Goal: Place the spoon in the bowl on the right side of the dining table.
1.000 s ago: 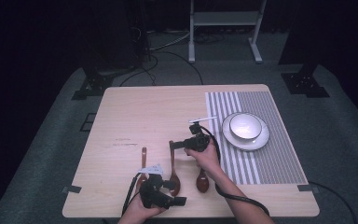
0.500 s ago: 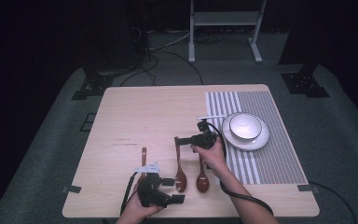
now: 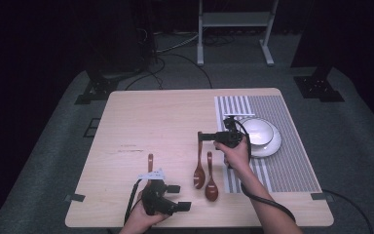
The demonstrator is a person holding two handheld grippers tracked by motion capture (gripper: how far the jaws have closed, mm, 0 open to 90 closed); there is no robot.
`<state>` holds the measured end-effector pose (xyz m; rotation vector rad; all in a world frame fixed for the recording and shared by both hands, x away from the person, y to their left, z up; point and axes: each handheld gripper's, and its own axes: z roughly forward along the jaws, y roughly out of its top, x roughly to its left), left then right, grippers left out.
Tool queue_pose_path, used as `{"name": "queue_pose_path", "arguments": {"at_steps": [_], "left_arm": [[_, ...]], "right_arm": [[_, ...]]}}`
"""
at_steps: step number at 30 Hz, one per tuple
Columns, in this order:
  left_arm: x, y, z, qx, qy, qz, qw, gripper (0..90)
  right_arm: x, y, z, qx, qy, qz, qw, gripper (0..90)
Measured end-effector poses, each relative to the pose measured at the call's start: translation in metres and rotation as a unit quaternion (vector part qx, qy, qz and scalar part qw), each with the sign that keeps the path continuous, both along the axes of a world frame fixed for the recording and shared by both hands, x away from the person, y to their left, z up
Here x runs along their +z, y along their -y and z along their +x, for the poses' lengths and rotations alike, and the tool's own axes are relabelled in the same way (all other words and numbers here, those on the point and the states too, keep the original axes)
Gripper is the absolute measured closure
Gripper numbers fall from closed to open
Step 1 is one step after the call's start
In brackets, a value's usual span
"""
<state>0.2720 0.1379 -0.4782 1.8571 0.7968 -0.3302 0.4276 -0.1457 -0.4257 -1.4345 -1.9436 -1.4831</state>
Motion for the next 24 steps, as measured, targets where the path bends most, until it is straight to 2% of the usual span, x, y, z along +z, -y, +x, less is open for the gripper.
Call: {"name": "queue_pose_path", "arguments": {"at_steps": [10,17,24], "left_arm": [[-0.002,0.0,0.001,-0.001,-0.002,0.004,1.0,0.0],[-0.002,-0.002,0.001,0.002,-0.003,0.003,1.0,0.0],[-0.003,-0.002,0.001,0.003,-0.004,0.002,1.0,0.0]], "right_arm": [[0.015,0.038,0.004,-0.054,0.009,-0.004,0.9985,83.5],[0.021,0.061,0.007,-0.089,0.011,-0.007,0.9959,83.5],[0.026,0.078,0.008,-0.113,0.013,-0.002,0.9934,83.5]]}}
